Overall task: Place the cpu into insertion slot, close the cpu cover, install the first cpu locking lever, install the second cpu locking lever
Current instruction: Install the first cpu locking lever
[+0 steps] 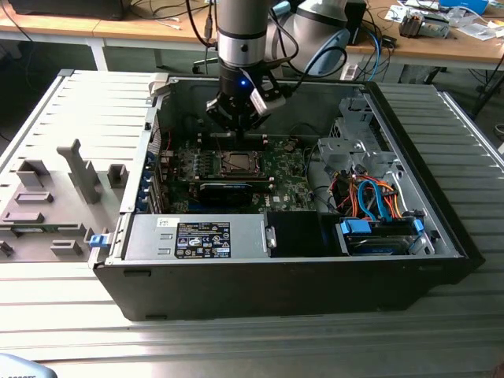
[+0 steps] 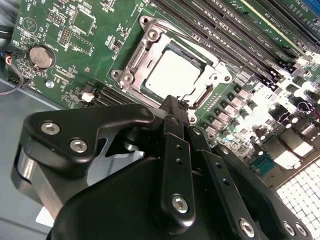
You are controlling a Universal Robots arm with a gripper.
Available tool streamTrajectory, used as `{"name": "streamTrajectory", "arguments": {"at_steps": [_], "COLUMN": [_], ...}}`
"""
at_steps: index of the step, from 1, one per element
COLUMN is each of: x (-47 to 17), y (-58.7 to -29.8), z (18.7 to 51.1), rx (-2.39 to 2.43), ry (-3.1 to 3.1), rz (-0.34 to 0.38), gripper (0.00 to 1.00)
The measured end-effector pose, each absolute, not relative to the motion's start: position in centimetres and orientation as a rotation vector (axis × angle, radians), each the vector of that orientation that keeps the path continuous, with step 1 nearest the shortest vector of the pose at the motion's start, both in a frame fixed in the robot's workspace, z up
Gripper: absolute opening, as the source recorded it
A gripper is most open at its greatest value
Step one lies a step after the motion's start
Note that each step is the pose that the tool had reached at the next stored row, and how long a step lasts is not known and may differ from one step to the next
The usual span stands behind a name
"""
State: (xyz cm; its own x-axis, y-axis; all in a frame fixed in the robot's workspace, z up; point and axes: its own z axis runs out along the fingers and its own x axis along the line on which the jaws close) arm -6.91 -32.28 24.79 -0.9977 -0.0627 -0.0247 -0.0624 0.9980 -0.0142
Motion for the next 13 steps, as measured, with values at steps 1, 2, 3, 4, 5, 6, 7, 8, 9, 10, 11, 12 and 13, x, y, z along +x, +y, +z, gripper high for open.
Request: {"name": "streamTrajectory", "arguments": {"at_steps": [1, 2, 3, 4, 5, 6, 7, 8, 9, 10, 11, 12, 13], "x": [-7.00, -7.09, -7.17, -7.26, -7.33, -7.40, -7.50, -7.56, -7.63, -7.68, -7.73, -7.81, -7.87], "y": [-32.28, -32.28, -32.28, -32.28, -32.28, -32.28, -32.28, -32.28, -32.28, -32.28, -32.28, -32.28, -32.28], "z": [24.79, 24.79, 24.79, 24.79, 24.79, 24.79, 24.79, 24.79, 24.79, 24.79, 24.79, 24.79, 24.79], "rx": [-0.097, -0.097, -0.097, -0.098, -0.098, -0.098, -0.098, -0.098, -0.097, -0.097, -0.097, -0.098, -0.097], "ry": [3.115, 3.115, 3.115, 3.115, 3.115, 3.115, 3.115, 3.115, 3.115, 3.115, 3.115, 3.115, 3.115], "rz": [-0.021, -0.021, -0.021, -0.021, -0.021, -0.021, -0.021, -0.021, -0.021, -0.021, -0.021, -0.021, -0.021], "gripper": [0.11, 0.11, 0.11, 0.11, 0.11, 0.11, 0.11, 0.11, 0.11, 0.11, 0.11, 0.11, 0.11]}}
